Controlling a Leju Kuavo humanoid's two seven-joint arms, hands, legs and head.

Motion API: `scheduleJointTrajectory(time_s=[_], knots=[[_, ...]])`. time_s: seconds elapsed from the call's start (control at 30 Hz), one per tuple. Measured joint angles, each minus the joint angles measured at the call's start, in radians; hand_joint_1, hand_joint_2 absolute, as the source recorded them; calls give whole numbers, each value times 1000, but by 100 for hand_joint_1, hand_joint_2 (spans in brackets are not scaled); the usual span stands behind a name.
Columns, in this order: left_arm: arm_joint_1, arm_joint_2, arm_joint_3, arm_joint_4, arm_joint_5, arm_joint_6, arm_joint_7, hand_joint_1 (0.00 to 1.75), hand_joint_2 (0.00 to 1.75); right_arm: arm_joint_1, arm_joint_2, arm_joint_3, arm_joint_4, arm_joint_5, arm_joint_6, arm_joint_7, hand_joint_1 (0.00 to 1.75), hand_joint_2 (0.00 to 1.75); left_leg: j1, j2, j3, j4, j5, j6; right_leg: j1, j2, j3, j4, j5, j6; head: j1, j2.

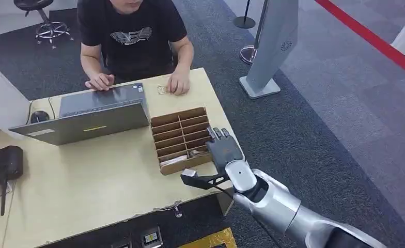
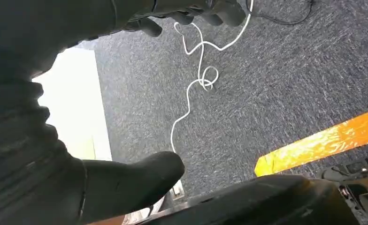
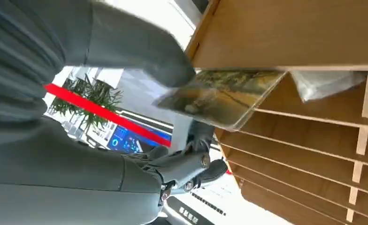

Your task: Pass the card to the sensor for recognition and then transmit it.

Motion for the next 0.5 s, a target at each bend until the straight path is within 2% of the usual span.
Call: scheduleJointTrajectory(time_s=[0.5], knots=[[0, 0, 0, -5, 0, 0, 0, 0, 175, 1, 0, -16, 2, 1, -15, -3, 175, 175, 0, 0, 0, 0, 0, 0, 0, 0, 0, 0, 0, 0, 0, 0]])
